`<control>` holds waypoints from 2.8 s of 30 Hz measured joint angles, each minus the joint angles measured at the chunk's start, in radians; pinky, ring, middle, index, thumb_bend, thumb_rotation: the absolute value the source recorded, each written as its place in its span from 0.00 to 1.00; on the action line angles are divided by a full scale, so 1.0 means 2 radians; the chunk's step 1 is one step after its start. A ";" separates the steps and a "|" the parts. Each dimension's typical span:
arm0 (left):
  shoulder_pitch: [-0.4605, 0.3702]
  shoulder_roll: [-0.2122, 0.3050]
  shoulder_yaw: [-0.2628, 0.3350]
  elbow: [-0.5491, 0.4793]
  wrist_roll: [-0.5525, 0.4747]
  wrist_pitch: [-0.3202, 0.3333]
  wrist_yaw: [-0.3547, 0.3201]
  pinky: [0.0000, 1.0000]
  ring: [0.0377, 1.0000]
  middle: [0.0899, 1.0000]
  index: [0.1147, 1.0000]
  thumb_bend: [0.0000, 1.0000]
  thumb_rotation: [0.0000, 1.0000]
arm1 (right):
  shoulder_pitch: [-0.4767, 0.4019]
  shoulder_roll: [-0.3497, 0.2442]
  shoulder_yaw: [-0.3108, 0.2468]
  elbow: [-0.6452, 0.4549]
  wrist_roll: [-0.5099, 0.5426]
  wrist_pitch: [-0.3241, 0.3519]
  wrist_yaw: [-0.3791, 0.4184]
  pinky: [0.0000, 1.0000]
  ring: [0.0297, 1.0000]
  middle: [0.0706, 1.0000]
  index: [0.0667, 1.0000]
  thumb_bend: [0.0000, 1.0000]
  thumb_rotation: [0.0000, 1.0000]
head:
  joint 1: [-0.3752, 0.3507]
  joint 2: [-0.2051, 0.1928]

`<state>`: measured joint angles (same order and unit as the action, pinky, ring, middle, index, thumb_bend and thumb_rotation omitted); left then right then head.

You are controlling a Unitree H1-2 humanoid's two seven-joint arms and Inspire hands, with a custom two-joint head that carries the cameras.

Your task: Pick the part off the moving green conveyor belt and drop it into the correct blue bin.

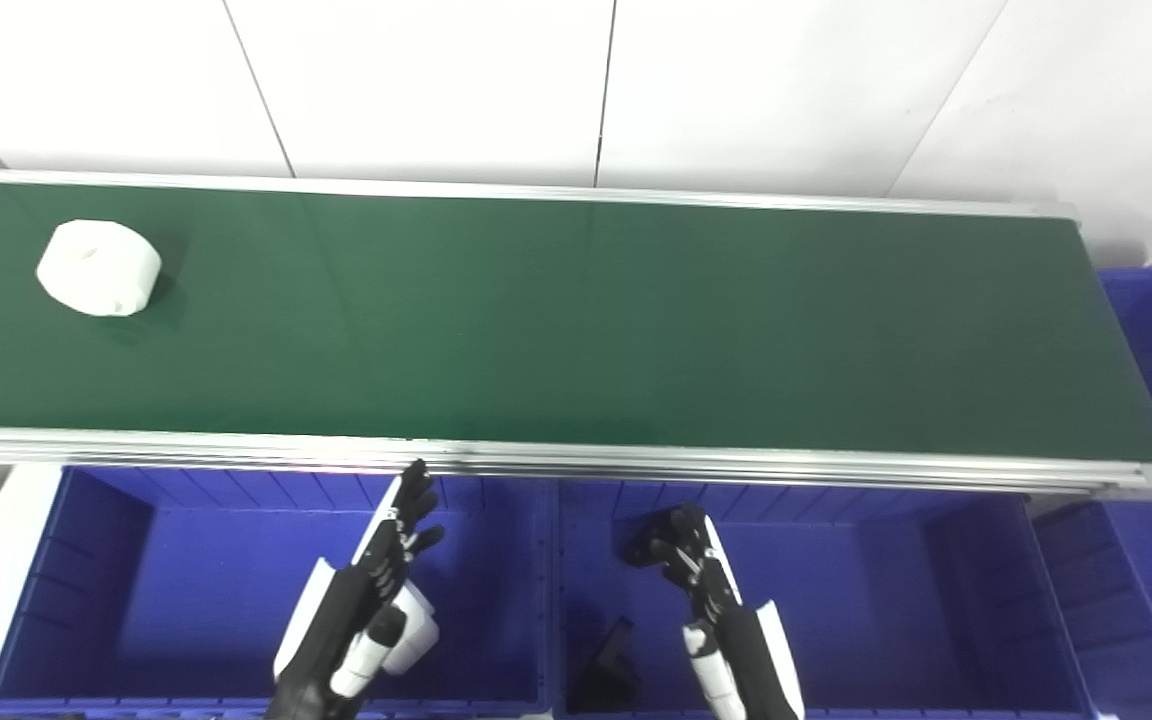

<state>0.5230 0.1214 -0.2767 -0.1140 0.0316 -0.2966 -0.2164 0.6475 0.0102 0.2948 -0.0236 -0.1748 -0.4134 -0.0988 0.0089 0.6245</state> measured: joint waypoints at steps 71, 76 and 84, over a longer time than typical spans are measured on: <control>-0.559 0.215 -0.033 0.255 0.470 0.033 -0.041 0.87 0.94 0.93 0.94 1.00 0.47 | -0.036 -0.012 -0.024 0.031 0.088 -0.001 0.066 1.00 0.96 1.00 1.00 0.82 1.00 | 0.097 -0.037; -0.558 0.214 -0.054 0.277 0.470 0.046 -0.046 0.88 0.94 0.94 0.94 1.00 0.44 | -0.034 -0.012 -0.024 0.029 0.090 -0.001 0.067 1.00 0.96 1.00 1.00 0.81 1.00 | 0.097 -0.034; -0.557 0.214 -0.093 0.300 0.491 0.066 -0.052 0.86 0.93 0.94 0.93 1.00 0.45 | -0.029 -0.012 -0.023 0.027 0.097 -0.001 0.075 1.00 0.95 1.00 1.00 0.81 1.00 | 0.094 -0.030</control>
<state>-0.5908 0.5488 -0.4622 0.4857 1.0136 -0.1647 -0.3197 0.5893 -0.0138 0.2497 0.0305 0.0182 -0.4161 0.0508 0.1979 0.5645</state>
